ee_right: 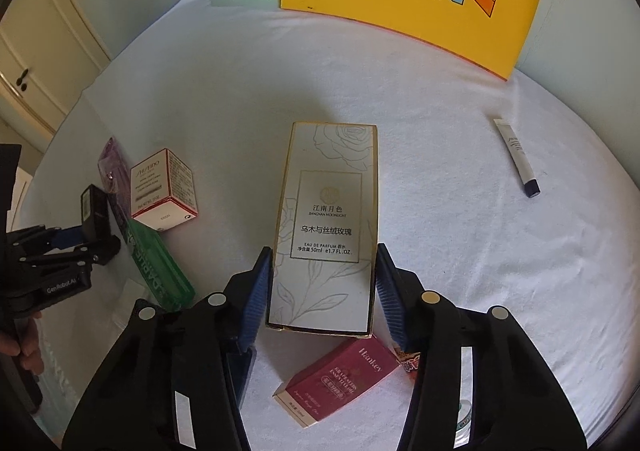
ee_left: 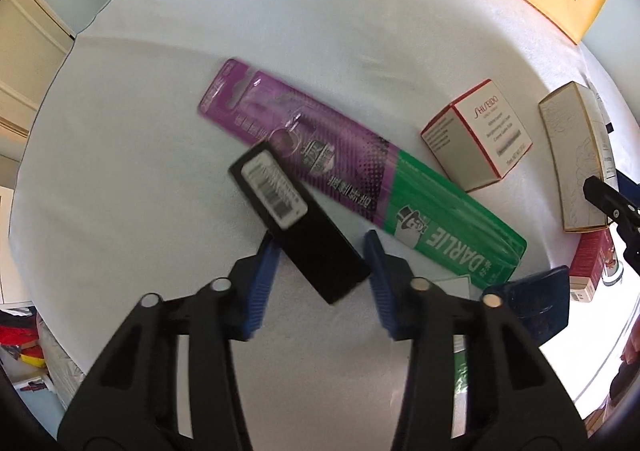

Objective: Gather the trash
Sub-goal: 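Grasp the black barcode box with the left tool while the right tool grasps the white perfume box, then carry both boxes to the teal wastebasket and open both tools over it, then move both tools back over the bed toward the remaining items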

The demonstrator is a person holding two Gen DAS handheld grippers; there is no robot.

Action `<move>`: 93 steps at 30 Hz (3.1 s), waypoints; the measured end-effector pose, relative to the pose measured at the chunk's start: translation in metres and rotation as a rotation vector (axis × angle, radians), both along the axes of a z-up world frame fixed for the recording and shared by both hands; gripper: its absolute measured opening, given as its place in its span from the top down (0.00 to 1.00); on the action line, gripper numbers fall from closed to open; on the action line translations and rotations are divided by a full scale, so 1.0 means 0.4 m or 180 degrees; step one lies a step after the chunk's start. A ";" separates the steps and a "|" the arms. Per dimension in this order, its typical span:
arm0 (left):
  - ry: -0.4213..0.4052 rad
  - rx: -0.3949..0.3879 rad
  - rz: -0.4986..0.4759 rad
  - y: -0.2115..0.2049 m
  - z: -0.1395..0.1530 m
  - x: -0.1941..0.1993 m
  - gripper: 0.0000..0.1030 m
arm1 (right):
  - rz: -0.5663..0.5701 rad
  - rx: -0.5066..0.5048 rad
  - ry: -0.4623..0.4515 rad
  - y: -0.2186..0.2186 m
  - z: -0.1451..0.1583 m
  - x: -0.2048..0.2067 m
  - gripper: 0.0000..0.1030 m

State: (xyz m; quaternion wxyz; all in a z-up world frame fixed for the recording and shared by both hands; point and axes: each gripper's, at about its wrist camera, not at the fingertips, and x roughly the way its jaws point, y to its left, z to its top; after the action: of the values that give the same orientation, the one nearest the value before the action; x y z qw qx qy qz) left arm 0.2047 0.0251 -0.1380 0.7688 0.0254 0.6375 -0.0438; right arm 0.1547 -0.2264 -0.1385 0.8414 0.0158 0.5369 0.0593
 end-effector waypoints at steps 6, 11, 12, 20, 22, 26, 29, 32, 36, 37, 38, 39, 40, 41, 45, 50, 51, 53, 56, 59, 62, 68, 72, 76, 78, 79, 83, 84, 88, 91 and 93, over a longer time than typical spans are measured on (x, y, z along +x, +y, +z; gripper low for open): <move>0.0035 -0.0156 0.0020 0.033 0.005 -0.008 0.78 | -0.0010 0.0071 -0.0058 -0.019 0.031 -0.016 0.52; -0.0009 -0.0163 -0.0022 0.051 0.014 -0.031 0.78 | 0.0054 0.0076 -0.0163 -0.016 0.067 -0.036 0.52; -0.0022 -0.0164 -0.0015 0.055 0.017 -0.036 0.78 | 0.0065 0.0081 -0.0185 -0.015 0.075 -0.040 0.52; -0.0242 -0.0113 0.0042 0.034 0.055 -0.091 0.78 | 0.0182 0.0108 -0.0409 -0.001 0.146 -0.083 0.53; -0.0307 -0.0099 0.0079 0.037 0.091 -0.111 0.78 | 0.0253 0.0136 -0.0468 0.012 0.165 -0.102 0.52; -0.0386 -0.0081 0.0215 0.078 0.128 -0.152 0.78 | 0.0510 0.0179 -0.0562 0.068 0.194 -0.144 0.52; -0.0443 -0.0038 0.0343 0.126 0.147 -0.193 0.78 | 0.0769 0.0248 -0.0606 0.128 0.211 -0.166 0.53; -0.0476 0.0026 0.0510 0.186 0.159 -0.257 0.78 | 0.1072 0.0381 -0.0617 0.204 0.227 -0.189 0.52; -0.0467 0.0105 0.0839 0.267 0.164 -0.354 0.78 | 0.1572 0.0496 -0.0605 0.331 0.236 -0.219 0.52; -0.0458 0.0124 0.0945 0.292 0.165 -0.382 0.78 | 0.1701 0.0519 -0.0597 0.363 0.237 -0.228 0.53; -0.0449 0.0146 0.1044 0.313 0.164 -0.407 0.78 | 0.1828 0.0547 -0.0575 0.395 0.236 -0.235 0.52; -0.0435 0.0172 0.1142 0.335 0.163 -0.433 0.78 | 0.1953 0.0585 -0.0545 0.429 0.234 -0.244 0.52; -0.0419 0.0192 0.1249 0.358 0.161 -0.459 0.78 | 0.2079 0.0626 -0.0515 0.466 0.233 -0.254 0.52; -0.0401 0.0207 0.1353 0.381 0.158 -0.486 0.78 | 0.2203 0.0652 -0.0483 0.500 0.231 -0.262 0.53; -0.0368 0.0237 0.1733 0.473 0.150 -0.588 0.78 | 0.2744 0.0670 -0.0394 0.649 0.226 -0.311 0.52; -0.0299 0.0276 0.2147 0.585 0.130 -0.689 0.78 | 0.3348 0.0666 -0.0313 0.829 0.223 -0.374 0.52; -0.0288 0.0273 0.2230 0.608 0.127 -0.707 0.78 | 0.3451 0.0672 -0.0299 0.861 0.227 -0.390 0.52; -0.0264 0.0272 0.2380 0.653 0.122 -0.742 0.78 | 0.3652 0.0666 -0.0270 0.926 0.227 -0.410 0.52; -0.0202 0.0270 0.2565 0.717 0.110 -0.789 0.78 | 0.3911 0.0676 -0.0182 1.016 0.221 -0.441 0.52; -0.0141 0.0240 0.2741 0.770 0.096 -0.823 0.78 | 0.4114 0.0673 -0.0074 1.096 0.207 -0.465 0.52; -0.0081 0.0210 0.2875 0.820 0.085 -0.865 0.78 | 0.4257 0.0675 0.0068 1.170 0.193 -0.483 0.52; 0.0026 0.0168 0.3009 0.905 0.054 -0.912 0.78 | 0.4561 0.0588 0.0295 1.282 0.161 -0.539 0.52; 0.0050 0.0119 0.3108 0.951 0.037 -0.930 0.78 | 0.4717 0.0522 0.0425 1.333 0.142 -0.579 0.52; 0.0054 0.0064 0.3203 0.988 0.025 -0.939 0.78 | 0.4844 0.0492 0.0518 1.366 0.127 -0.588 0.52; 0.0063 0.0058 0.3208 1.005 0.015 -0.938 0.77 | 0.4895 0.0482 0.0559 1.384 0.120 -0.588 0.50; 0.0067 0.0053 0.3177 1.015 0.007 -0.935 0.76 | 0.4894 0.0491 0.0592 1.395 0.118 -0.587 0.49; 0.0116 0.0350 0.3212 1.046 -0.009 -0.933 0.18 | 0.4865 0.0644 0.0487 1.420 0.138 -0.548 0.29; 0.0140 0.0378 0.3209 1.052 -0.013 -0.934 0.18 | 0.4825 0.0693 0.0505 1.426 0.142 -0.531 0.29; 0.0220 0.0386 0.3277 1.057 -0.024 -0.941 0.18 | 0.4762 0.0732 0.0487 1.452 0.153 -0.489 0.29; 0.0235 0.0398 0.3258 1.050 -0.027 -0.936 0.18 | 0.4735 0.0728 0.0499 1.453 0.154 -0.469 0.29; 0.0247 0.0403 0.3249 1.049 -0.033 -0.930 0.18 | 0.4713 0.0702 0.0498 1.456 0.148 -0.461 0.29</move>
State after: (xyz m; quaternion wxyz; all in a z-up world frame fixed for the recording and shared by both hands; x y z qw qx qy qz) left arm -0.1674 0.4446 -0.1511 0.6649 -0.2441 0.5982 0.3747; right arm -0.0297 0.3560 -0.0792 0.5346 -0.2609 0.4564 0.6617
